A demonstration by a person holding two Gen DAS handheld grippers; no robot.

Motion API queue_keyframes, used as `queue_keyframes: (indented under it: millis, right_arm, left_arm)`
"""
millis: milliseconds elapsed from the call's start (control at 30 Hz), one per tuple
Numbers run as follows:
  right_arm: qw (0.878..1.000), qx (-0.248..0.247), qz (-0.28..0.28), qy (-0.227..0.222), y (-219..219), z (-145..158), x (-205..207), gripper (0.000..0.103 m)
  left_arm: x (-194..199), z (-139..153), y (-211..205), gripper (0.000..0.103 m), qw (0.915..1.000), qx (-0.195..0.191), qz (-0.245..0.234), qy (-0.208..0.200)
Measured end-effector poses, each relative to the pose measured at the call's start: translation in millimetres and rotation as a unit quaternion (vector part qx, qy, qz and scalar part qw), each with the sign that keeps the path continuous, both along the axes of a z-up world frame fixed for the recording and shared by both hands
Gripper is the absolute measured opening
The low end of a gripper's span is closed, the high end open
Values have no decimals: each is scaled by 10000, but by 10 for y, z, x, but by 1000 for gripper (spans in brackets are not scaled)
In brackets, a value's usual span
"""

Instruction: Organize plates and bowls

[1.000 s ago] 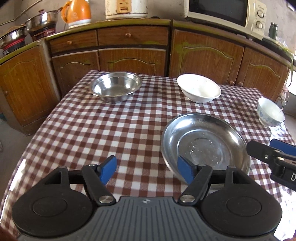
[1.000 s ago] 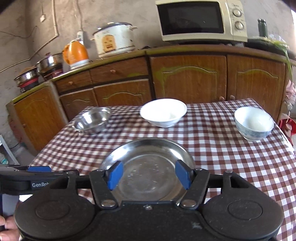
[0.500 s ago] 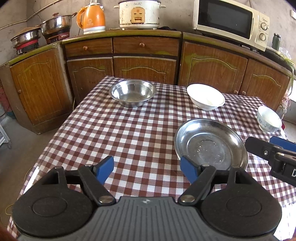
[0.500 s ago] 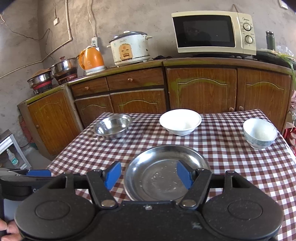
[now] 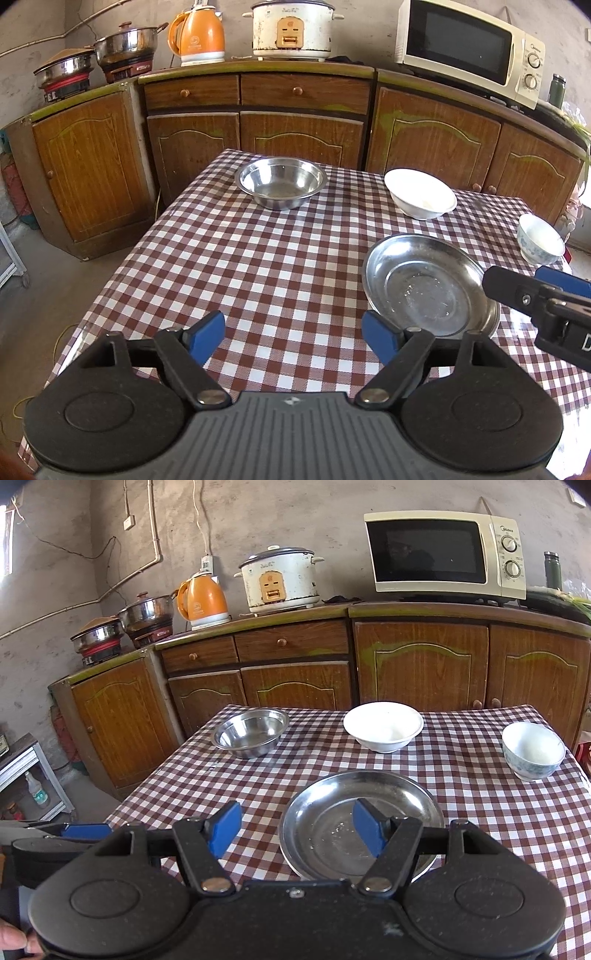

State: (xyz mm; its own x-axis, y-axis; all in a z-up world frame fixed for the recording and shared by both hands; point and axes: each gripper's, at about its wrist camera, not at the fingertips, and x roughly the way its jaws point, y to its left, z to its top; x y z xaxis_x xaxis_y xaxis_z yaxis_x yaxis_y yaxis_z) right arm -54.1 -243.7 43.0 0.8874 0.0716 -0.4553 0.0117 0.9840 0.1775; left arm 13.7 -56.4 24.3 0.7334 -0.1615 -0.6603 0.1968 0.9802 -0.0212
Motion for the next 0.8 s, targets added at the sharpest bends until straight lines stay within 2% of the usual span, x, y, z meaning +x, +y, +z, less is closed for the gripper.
queue_keyframes:
  millis: [800]
  right_arm:
    - [9997, -151, 139, 89, 290, 18, 382, 80]
  left_arm:
    - [391, 86, 267, 84, 9998, 64, 144, -145]
